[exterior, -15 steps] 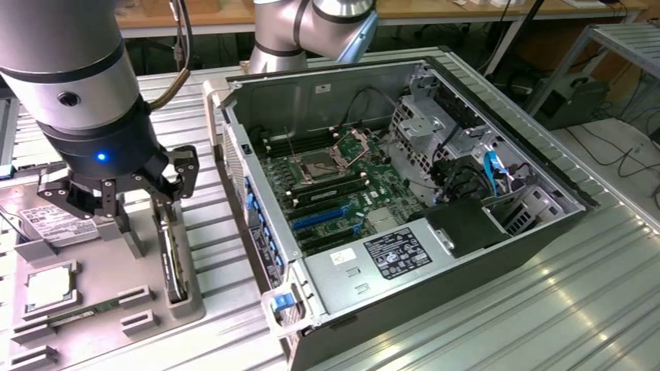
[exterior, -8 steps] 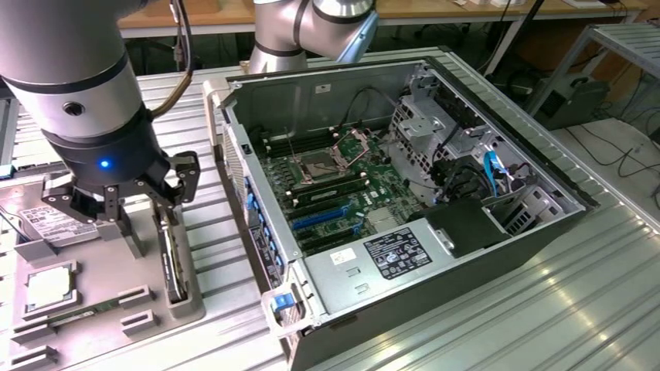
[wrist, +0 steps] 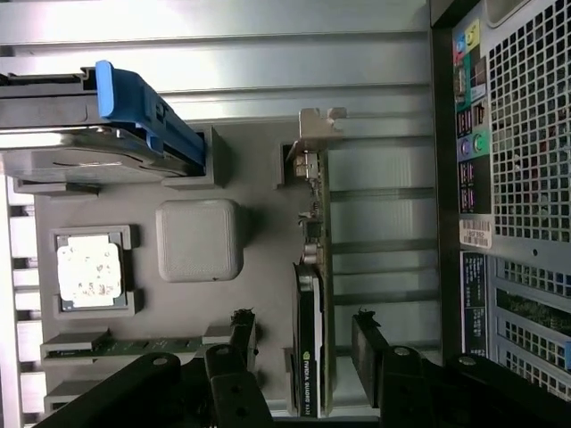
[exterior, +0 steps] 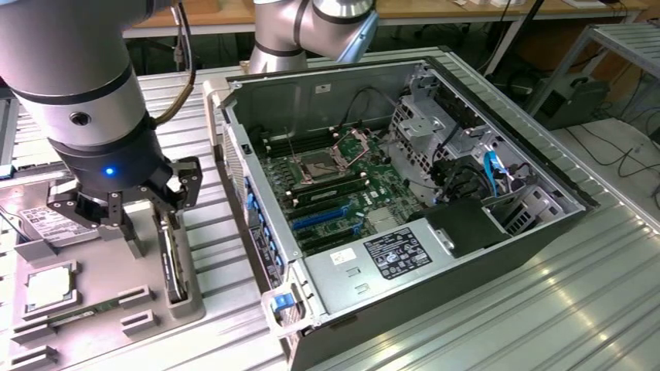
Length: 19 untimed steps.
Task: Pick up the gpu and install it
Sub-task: 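Pick up the gpu and move the gpu toward the slot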
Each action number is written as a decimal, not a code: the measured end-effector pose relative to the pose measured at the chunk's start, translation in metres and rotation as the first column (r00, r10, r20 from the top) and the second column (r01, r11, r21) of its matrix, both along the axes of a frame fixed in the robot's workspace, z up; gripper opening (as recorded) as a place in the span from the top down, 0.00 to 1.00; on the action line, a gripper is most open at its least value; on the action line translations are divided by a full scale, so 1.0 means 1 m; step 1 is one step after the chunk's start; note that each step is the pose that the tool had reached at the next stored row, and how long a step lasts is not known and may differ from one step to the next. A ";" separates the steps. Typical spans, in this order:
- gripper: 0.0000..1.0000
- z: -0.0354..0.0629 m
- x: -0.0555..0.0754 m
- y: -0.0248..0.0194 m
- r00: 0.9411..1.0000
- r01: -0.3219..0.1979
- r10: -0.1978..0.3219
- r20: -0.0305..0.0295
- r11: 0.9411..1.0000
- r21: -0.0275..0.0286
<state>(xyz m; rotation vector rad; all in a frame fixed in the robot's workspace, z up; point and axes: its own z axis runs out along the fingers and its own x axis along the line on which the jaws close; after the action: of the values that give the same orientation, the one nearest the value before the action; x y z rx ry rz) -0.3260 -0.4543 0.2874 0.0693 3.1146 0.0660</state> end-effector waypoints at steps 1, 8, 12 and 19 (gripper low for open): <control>0.44 -0.0010 0.000 -0.0018 1.000 0.000 0.000 0.000 1.000 0.000; 0.44 -0.0081 0.002 -0.0063 1.000 0.000 0.000 0.000 1.000 0.000; 0.44 -0.0115 0.003 -0.0076 1.000 -0.004 0.004 0.000 1.000 0.000; 0.44 -0.0183 0.005 -0.0079 1.000 -0.006 0.006 0.000 1.000 0.000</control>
<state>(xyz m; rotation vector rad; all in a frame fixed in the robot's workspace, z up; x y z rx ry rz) -0.3208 -0.4622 0.2691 0.0605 3.1148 0.0658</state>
